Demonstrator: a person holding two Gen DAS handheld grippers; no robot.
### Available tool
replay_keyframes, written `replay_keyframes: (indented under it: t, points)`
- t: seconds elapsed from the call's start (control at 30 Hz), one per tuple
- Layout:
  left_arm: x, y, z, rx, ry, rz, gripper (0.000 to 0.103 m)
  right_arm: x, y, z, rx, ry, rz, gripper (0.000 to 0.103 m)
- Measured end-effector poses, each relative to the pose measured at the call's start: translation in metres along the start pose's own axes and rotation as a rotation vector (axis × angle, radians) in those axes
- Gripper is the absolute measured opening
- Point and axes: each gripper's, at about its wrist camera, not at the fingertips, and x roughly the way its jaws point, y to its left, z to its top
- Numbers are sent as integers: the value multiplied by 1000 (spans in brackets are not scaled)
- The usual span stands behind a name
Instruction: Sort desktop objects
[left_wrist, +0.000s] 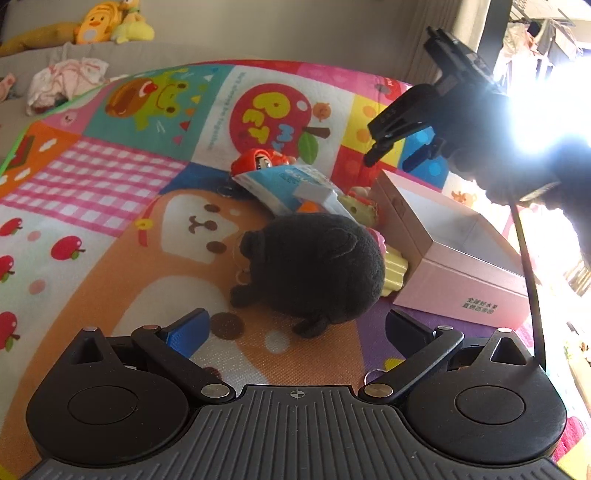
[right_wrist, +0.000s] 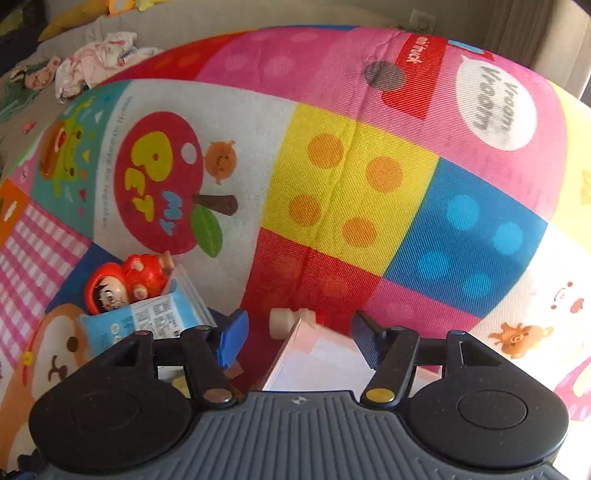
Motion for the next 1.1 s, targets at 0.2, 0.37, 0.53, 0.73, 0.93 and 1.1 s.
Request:
replay_keyframes:
  t: [0.2,0.37,0.53,0.73,0.93,1.1]
  points:
    - [2,5,1,-33,13,-6,103,37,15,11,-53,136,26,63]
    - [2,6,1,-37,15,-6,103,62,27,10,-73,216,-39,55]
    - [3,6,1,-40,15,-9,103,37,32,12,-94,98,-46,43]
    - [4,9,1,-51,13,-21,103,-51,38,-10,-61,-77,97,43]
    - [-5,23,4,-139,-55,10,103,-138,59,-125,-173,-148,282,43]
    - [-17,33,9,-193,-190,123,103,-148,75,-207,-213,-133,320,43]
